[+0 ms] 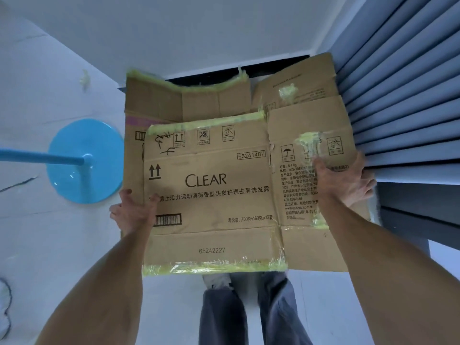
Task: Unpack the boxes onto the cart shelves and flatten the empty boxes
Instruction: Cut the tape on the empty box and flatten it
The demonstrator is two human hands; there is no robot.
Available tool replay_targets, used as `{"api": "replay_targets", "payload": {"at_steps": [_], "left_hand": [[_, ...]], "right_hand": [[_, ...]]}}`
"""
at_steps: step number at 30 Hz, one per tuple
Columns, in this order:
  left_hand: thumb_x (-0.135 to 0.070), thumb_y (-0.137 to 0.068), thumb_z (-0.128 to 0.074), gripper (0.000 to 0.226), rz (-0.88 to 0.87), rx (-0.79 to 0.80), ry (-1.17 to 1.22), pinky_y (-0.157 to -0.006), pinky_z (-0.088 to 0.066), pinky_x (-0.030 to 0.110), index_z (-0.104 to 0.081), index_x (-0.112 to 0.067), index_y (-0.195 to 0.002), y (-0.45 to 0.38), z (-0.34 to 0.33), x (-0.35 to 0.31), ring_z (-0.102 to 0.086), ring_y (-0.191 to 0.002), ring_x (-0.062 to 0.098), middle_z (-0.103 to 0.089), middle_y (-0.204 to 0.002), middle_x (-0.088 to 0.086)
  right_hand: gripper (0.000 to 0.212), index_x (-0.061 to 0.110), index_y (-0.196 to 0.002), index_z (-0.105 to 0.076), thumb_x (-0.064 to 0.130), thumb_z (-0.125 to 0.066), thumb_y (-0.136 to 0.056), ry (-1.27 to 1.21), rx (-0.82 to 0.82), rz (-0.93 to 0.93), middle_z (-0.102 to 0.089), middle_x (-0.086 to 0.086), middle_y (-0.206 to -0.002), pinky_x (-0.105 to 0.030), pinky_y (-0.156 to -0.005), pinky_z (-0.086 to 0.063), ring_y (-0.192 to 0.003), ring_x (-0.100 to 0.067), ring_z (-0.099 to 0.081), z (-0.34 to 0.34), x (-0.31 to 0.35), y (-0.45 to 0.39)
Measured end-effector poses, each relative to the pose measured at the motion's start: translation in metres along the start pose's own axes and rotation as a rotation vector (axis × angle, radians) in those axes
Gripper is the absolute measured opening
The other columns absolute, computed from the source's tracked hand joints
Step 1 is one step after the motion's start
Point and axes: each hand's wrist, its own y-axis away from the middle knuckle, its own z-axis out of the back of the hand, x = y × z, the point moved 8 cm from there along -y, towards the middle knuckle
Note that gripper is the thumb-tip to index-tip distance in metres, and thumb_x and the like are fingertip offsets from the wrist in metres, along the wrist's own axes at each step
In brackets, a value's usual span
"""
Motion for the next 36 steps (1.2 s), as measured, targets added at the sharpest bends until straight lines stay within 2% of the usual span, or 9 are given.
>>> {"api": "replay_targets", "payload": {"at_steps": [9, 13, 17, 19, 22, 25, 28, 31, 36], "left_hand": [[-0.066, -0.066, -0.073, 0.086, 0.074, 0.058, 0.0, -0.09, -0.044, 0.057, -0.035, -0.033, -0.137, -0.034, -0.065, 0.007, -0.042, -0.121, 0.044, -0.042, -0.124, 0.023], [-0.063, -0.068, -0.078, 0.095, 0.109, 0.161, -0.022, -0.098, -0.038, 0.059, -0.032, -0.034, -0.145, -0.047, -0.109, 0.016, -0.037, -0.127, 0.046, -0.035, -0.134, 0.026], [-0.059, -0.079, -0.071, 0.086, 0.09, 0.241, -0.059, -0.102, -0.043, 0.055, -0.032, -0.032, -0.15, -0.066, -0.128, 0.024, -0.044, -0.125, 0.046, -0.035, -0.139, 0.027], [-0.056, -0.082, -0.068, 0.084, 0.021, 0.307, -0.127, -0.101, -0.046, 0.05, -0.03, -0.03, -0.152, -0.067, -0.142, 0.016, -0.044, -0.128, 0.044, -0.029, -0.147, 0.025], [-0.058, -0.085, -0.065, 0.09, -0.17, 0.319, -0.238, -0.107, -0.041, 0.052, -0.018, -0.032, -0.157, -0.055, -0.167, -0.025, -0.025, -0.145, 0.04, -0.008, -0.16, 0.02], [-0.057, -0.085, -0.067, 0.091, -0.338, 0.372, -0.311, -0.106, -0.041, 0.057, -0.016, -0.033, -0.157, -0.023, -0.201, -0.068, -0.012, -0.15, 0.04, 0.003, -0.163, 0.02], [-0.053, -0.081, -0.071, 0.082, -0.457, 0.383, -0.286, -0.101, -0.044, 0.061, -0.026, -0.037, -0.148, 0.0, -0.23, -0.094, -0.008, -0.149, 0.045, 0.002, -0.162, 0.023], [-0.057, -0.077, -0.074, 0.09, -0.417, 0.372, -0.29, -0.104, -0.038, 0.06, -0.021, -0.038, -0.148, 0.008, -0.246, -0.091, -0.002, -0.149, 0.044, 0.008, -0.162, 0.024], [-0.06, -0.075, -0.075, 0.095, -0.381, 0.318, -0.258, -0.101, -0.04, 0.066, -0.019, -0.038, -0.149, -0.004, -0.24, -0.074, -0.012, -0.147, 0.043, 0.002, -0.161, 0.02]], "right_hand": [[0.102, 0.03, -0.139, -0.037, 0.069, -0.077, -0.055, 0.089, 0.078, -0.047, -0.047, -0.022, -0.14, -0.05, -0.105, -0.038, -0.128, -0.038, -0.043, -0.081, -0.01, -0.037], [0.096, 0.025, -0.142, -0.037, 0.061, -0.078, -0.062, 0.098, 0.1, -0.072, -0.046, -0.02, -0.14, -0.046, -0.107, -0.037, -0.128, -0.036, -0.042, -0.114, -0.038, -0.052], [0.094, 0.018, -0.142, -0.038, 0.058, -0.076, -0.066, 0.165, 0.182, -0.132, -0.049, -0.022, -0.14, -0.044, -0.107, -0.034, -0.128, -0.038, -0.044, -0.144, -0.046, -0.073], [0.101, 0.017, -0.148, -0.031, 0.063, -0.073, -0.069, 0.252, 0.26, -0.124, -0.041, -0.024, -0.147, -0.046, -0.112, -0.031, -0.135, -0.039, -0.038, -0.161, -0.048, -0.069], [0.114, 0.024, -0.156, -0.011, 0.057, -0.078, -0.071, 0.356, 0.469, 0.141, -0.012, -0.022, -0.161, -0.056, -0.117, -0.024, -0.147, -0.041, -0.016, -0.2, -0.025, -0.033], [0.126, 0.026, -0.155, -0.006, 0.053, -0.087, -0.062, 0.451, 0.719, 0.311, 0.008, -0.025, -0.161, -0.058, -0.114, -0.031, -0.148, -0.044, -0.006, -0.237, -0.019, 0.02], [0.131, 0.028, -0.152, -0.006, 0.055, -0.09, -0.055, 0.473, 0.736, 0.371, 0.013, -0.029, -0.159, -0.056, -0.116, -0.028, -0.149, -0.045, 0.001, -0.253, -0.013, 0.042], [0.14, 0.027, -0.155, 0.004, 0.055, -0.09, -0.055, 0.613, 0.706, 0.485, 0.017, -0.032, -0.157, -0.056, -0.12, -0.014, -0.148, -0.045, 0.008, -0.259, -0.011, 0.058], [0.143, 0.031, -0.155, 0.014, 0.053, -0.089, -0.059, 0.65, 0.808, 0.647, 0.022, -0.028, -0.158, -0.053, -0.119, -0.012, -0.149, -0.043, 0.009, -0.283, -0.002, 0.091]]}}
